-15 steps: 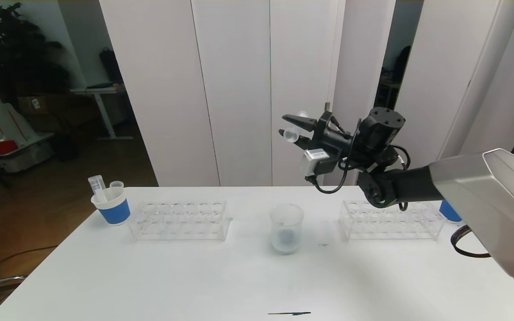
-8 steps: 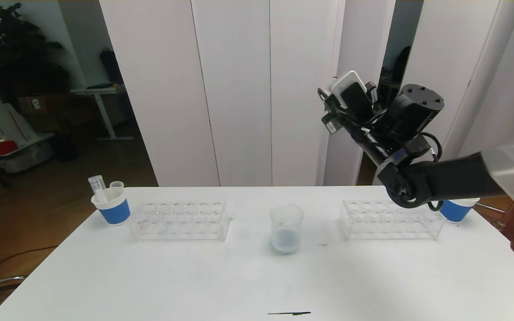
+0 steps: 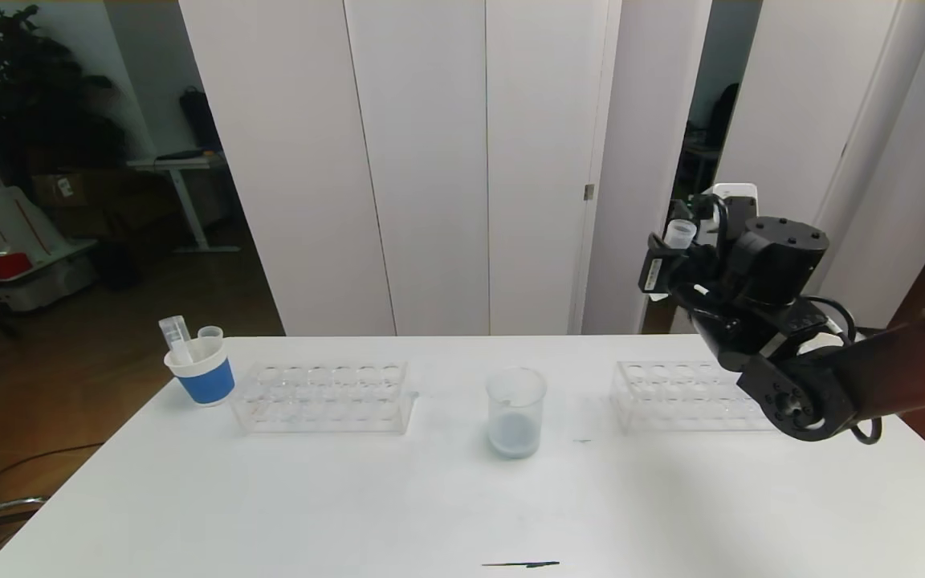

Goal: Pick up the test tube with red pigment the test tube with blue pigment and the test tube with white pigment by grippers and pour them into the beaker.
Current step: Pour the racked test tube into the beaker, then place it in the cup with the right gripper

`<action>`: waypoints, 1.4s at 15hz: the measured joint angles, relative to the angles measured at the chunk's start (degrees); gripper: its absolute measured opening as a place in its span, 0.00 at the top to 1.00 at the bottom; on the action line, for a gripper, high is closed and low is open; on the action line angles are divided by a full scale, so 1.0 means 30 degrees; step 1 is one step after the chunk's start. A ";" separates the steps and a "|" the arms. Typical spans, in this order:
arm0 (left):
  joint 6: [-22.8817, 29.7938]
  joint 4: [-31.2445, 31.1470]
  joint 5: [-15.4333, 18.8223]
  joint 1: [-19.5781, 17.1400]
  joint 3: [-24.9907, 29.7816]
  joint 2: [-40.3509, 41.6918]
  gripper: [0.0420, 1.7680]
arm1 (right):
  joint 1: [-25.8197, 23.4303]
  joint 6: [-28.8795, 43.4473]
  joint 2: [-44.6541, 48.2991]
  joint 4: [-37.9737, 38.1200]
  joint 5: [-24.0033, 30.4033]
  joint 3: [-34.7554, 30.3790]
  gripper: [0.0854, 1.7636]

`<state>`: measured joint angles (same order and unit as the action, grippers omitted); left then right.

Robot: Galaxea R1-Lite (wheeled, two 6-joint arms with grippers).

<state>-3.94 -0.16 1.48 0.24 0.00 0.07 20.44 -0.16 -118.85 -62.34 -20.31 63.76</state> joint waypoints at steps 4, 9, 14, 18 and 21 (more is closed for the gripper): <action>0.0000 0.0000 0.0000 0.0008 0.0000 0.0000 0.01 | -0.2491 0.0053 0.1467 -0.0662 -0.0679 -0.2454 0.70; 0.0000 0.0000 0.0004 0.0000 0.0000 0.0000 0.01 | -0.7347 -0.1772 0.2397 -0.3491 0.0540 -0.3560 0.70; 0.0000 -0.0008 0.0004 0.0008 0.0000 0.0000 0.01 | -1.0736 -0.2593 0.1313 -0.5201 0.2727 -0.3487 0.70; 0.0000 0.0000 0.0004 0.0000 0.0000 0.0000 0.01 | -1.1305 -0.2507 -0.0975 -0.6871 0.2840 -0.3401 0.70; 0.0000 0.0000 0.0004 0.0008 0.0000 0.0000 0.01 | -1.1362 -0.2515 -0.3060 -0.7396 0.2828 -0.2922 0.70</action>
<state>-3.94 -0.16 1.49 0.27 0.00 0.07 -13.64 -7.70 -128.03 -84.53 -11.82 54.99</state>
